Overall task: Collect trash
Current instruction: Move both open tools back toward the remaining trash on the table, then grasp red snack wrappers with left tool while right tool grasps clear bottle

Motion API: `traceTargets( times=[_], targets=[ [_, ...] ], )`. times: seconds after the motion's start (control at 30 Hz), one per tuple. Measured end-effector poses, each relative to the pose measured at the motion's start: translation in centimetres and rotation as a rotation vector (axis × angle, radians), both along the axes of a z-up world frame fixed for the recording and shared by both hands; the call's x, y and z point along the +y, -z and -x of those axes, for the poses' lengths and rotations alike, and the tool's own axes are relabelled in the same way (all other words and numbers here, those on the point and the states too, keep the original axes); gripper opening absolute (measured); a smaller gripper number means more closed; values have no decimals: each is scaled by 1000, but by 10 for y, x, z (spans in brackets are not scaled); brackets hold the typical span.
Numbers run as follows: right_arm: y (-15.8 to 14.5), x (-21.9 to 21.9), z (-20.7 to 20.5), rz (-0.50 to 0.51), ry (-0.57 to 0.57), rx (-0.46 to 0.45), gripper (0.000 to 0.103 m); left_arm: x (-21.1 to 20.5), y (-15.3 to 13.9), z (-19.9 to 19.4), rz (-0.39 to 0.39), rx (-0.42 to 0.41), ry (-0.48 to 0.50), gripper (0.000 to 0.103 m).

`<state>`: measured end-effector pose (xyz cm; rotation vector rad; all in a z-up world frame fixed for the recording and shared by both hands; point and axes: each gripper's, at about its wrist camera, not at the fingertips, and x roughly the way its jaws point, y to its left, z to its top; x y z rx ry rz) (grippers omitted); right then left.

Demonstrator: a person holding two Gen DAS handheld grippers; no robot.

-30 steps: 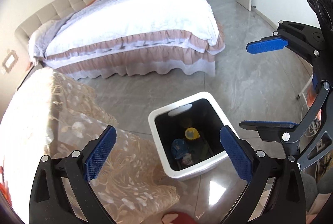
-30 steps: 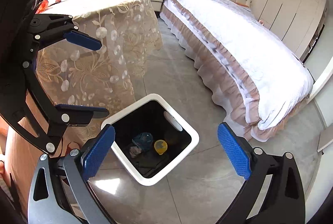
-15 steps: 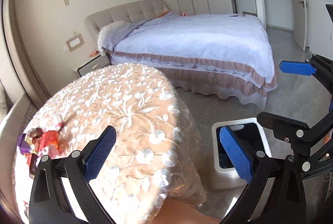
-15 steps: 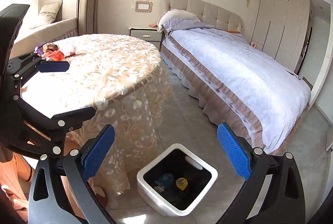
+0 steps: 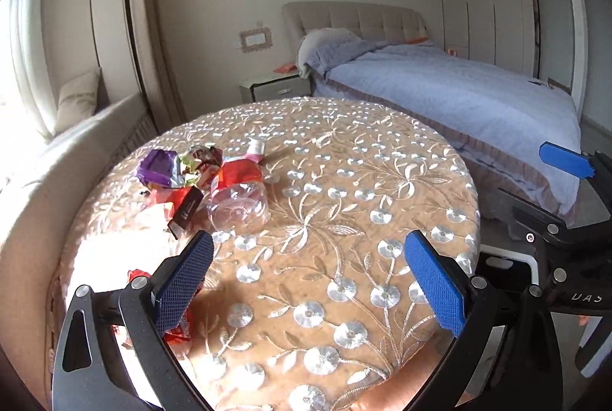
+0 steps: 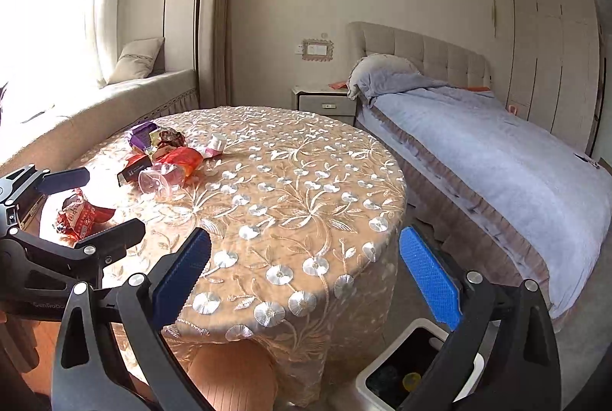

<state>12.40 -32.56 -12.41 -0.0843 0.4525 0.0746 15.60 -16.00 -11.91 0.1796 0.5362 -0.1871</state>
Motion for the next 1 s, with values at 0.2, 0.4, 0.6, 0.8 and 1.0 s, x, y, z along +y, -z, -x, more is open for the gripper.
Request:
traceTargets(
  times=[0.2, 0.4, 0.6, 0.8, 1.0],
  targets=[
    [-8, 28, -14, -8, -31, -9, 98, 38, 0, 0, 46, -6, -85, 98],
    [-9, 61, -30, -1, -68, 3, 98, 75, -2, 0, 80, -7, -174, 98],
    [3, 101, -53, 26, -94, 59, 98, 109, 13, -12, 95, 63, -243, 98],
    [21, 135, -87, 39, -120, 166, 98, 136, 37, -29, 166, 187, -259, 98],
    [33, 163, -131, 21, -179, 259, 98, 146, 56, -48, 134, 246, -258, 98]
  ],
)
